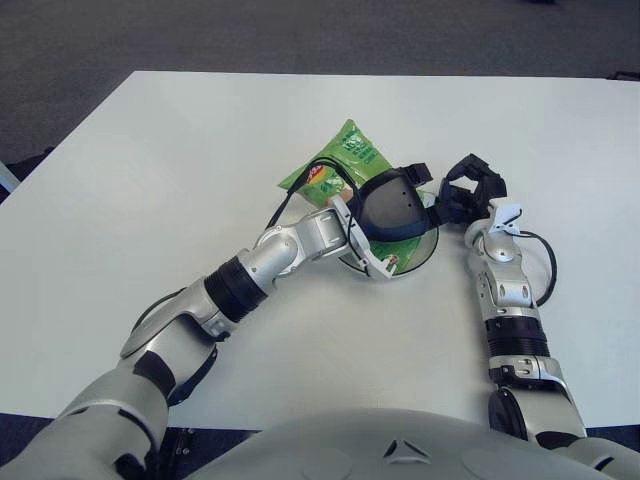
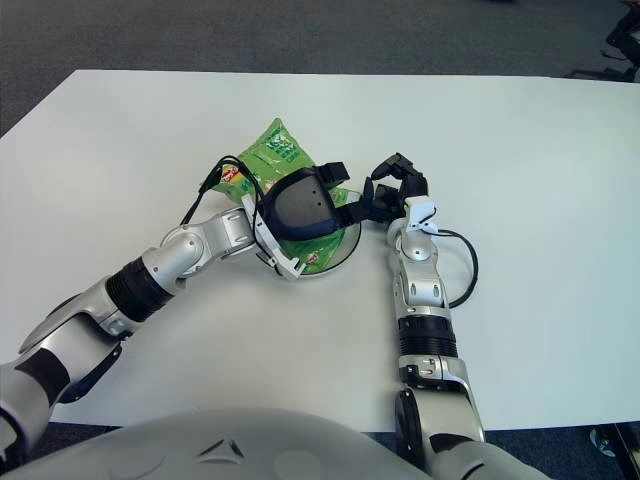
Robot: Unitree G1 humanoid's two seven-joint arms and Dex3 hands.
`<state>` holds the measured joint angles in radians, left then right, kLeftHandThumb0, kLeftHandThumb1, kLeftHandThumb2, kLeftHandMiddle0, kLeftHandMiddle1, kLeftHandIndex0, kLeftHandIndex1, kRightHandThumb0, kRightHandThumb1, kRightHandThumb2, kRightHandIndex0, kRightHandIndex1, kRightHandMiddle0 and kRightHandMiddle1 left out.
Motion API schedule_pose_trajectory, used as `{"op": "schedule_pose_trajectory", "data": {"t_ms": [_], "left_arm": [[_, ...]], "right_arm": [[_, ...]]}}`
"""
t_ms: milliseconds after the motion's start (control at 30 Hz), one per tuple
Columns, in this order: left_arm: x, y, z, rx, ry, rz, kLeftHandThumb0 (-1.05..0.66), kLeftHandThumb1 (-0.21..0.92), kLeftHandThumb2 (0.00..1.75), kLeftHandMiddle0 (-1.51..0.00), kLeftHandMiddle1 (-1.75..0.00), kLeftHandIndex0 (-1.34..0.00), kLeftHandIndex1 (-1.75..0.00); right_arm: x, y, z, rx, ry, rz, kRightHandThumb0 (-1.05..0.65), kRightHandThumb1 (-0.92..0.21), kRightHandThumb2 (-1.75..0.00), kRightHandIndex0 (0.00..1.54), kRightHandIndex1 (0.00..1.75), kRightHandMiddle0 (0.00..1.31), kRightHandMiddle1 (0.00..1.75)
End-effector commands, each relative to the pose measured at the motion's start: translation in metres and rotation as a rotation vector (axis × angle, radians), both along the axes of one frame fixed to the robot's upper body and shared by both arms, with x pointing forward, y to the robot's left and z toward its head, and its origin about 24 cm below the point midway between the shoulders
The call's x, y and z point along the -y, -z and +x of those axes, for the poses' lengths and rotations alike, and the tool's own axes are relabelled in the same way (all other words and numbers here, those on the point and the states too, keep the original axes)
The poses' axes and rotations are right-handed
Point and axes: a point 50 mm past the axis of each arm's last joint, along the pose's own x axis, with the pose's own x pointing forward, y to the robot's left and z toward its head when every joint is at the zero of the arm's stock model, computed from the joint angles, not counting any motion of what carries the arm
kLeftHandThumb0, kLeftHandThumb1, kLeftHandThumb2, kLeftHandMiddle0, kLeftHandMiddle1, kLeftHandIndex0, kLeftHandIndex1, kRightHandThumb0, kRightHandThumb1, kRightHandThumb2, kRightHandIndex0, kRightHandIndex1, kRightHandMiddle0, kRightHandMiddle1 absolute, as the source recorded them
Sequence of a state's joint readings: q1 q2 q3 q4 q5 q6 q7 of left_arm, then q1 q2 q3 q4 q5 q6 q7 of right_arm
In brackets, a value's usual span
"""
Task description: Put the snack into the plate.
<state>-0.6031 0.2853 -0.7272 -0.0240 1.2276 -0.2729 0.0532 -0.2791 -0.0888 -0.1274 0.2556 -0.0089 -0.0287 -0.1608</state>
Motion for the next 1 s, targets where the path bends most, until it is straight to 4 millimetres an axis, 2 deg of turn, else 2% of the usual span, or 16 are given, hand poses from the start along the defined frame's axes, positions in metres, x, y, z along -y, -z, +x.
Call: {"op": "schedule_pose_trajectory", "data": {"t_ms": [0, 100, 133, 200, 300, 367, 400, 467, 533, 667, 767, 800, 833, 867, 900, 967], "left_arm": [[-0.008, -0.003, -0.004, -0.058, -0.028, 0.014, 0.00, 0.46, 1.15, -0.40, -1.75, -0.39, -1.73], [-0.012, -0.015, -0.007, -0.093, -0.032, 0.023, 0.00, 0.59, 0.99, -0.31, -1.75, -0.30, -1.73], [-0.012, -0.015, -0.007, -0.105, -0.033, 0.027, 0.14, 0.59, 0.98, -0.34, -1.75, -0.21, -1.60], [-0.012, -0.017, -0.008, -0.127, -0.032, 0.034, 0.26, 0.60, 0.96, -0.36, -1.75, -0.13, -1.47], [-0.014, -0.020, -0.009, -0.139, -0.028, 0.038, 0.33, 0.68, 0.85, -0.32, -1.75, -0.04, -1.37], [-0.015, -0.023, -0.008, -0.142, -0.024, 0.040, 0.33, 0.80, 0.67, -0.27, -1.73, -0.02, -1.29], [-0.016, -0.025, -0.008, -0.146, -0.018, 0.042, 0.20, 0.76, 0.69, -0.21, -1.62, -0.01, -1.24], [-0.016, -0.026, -0.007, -0.153, -0.012, 0.046, -0.17, 0.57, 0.88, -0.10, -1.21, 0.00, -1.04], [-0.017, -0.029, -0.007, -0.158, -0.010, 0.055, -0.33, 0.51, 0.92, -0.06, -1.04, 0.00, -0.94], [-0.022, -0.039, -0.004, -0.155, -0.010, 0.064, -0.56, 0.51, 0.87, -0.02, -0.81, 0.00, -0.77], [-0.026, -0.046, -0.002, -0.153, -0.009, 0.073, -0.65, 0.53, 0.81, -0.01, -0.63, 0.00, -0.65], [-0.027, -0.048, -0.002, -0.155, -0.007, 0.076, -0.68, 0.56, 0.78, 0.00, -0.55, 0.00, -0.57], [-0.027, -0.049, -0.001, -0.156, -0.005, 0.078, -0.71, 0.58, 0.74, 0.00, -0.47, 0.00, -0.49], [-0.027, -0.051, -0.001, -0.156, -0.005, 0.076, -0.72, 0.59, 0.73, 0.00, -0.45, 0.00, -0.47], [-0.028, -0.052, -0.001, -0.156, -0.004, 0.075, -0.74, 0.63, 0.69, 0.00, -0.36, 0.00, -0.37], [-0.028, -0.053, 0.000, -0.158, -0.004, 0.064, -0.75, 0.65, 0.68, 0.00, -0.32, 0.00, -0.32]], "right_arm": [[0.005, 0.037, -0.012, -0.156, 0.034, 0.019, -0.54, -0.18, -1.48, 1.27, 1.75, 0.73, 1.75], [0.007, 0.039, -0.009, -0.172, 0.042, 0.028, -0.54, -0.17, -1.50, 1.27, 1.75, 0.74, 1.75], [0.008, 0.040, -0.008, -0.176, 0.045, 0.031, -0.54, -0.17, -1.50, 1.27, 1.75, 0.74, 1.75], [0.010, 0.042, -0.006, -0.188, 0.053, 0.035, -0.54, -0.17, -1.50, 1.27, 1.75, 0.74, 1.75], [0.012, 0.044, -0.004, -0.198, 0.056, 0.037, -0.54, -0.16, -1.50, 1.28, 1.75, 0.74, 1.75], [0.013, 0.045, -0.003, -0.201, 0.051, 0.037, -0.54, -0.16, -1.51, 1.28, 1.75, 0.75, 1.75], [0.013, 0.046, -0.005, -0.198, 0.037, 0.035, -0.55, -0.15, -1.51, 1.28, 1.75, 0.75, 1.75], [0.014, 0.047, -0.008, -0.194, 0.022, 0.032, -0.55, -0.16, -1.51, 1.25, 1.75, 0.75, 1.75], [0.014, 0.046, -0.010, -0.187, 0.008, 0.019, -0.54, -0.16, -1.51, 1.23, 1.75, 0.75, 1.75], [0.012, 0.043, -0.015, -0.168, -0.023, -0.011, -0.54, -0.18, -1.49, 1.19, 1.75, 0.73, 1.75], [0.011, 0.042, -0.017, -0.164, -0.036, -0.007, -0.53, -0.20, -1.45, 1.17, 1.75, 0.71, 1.75], [0.010, 0.041, -0.017, -0.165, -0.040, 0.004, -0.51, -0.24, -1.41, 1.10, 1.75, 0.68, 1.75], [0.010, 0.041, -0.018, -0.165, -0.043, 0.011, -0.48, -0.34, -1.28, 0.90, 1.75, 0.60, 1.75], [0.009, 0.041, -0.019, -0.163, -0.046, 0.020, -0.47, -0.38, -1.24, 0.83, 1.75, 0.57, 1.75], [0.009, 0.040, -0.020, -0.162, -0.047, 0.025, -0.42, -0.57, -0.99, 0.57, 1.65, 0.43, 1.75], [0.008, 0.039, -0.021, -0.151, -0.047, 0.026, -0.46, -0.65, -0.90, 0.43, 1.55, 0.32, 1.67]]}}
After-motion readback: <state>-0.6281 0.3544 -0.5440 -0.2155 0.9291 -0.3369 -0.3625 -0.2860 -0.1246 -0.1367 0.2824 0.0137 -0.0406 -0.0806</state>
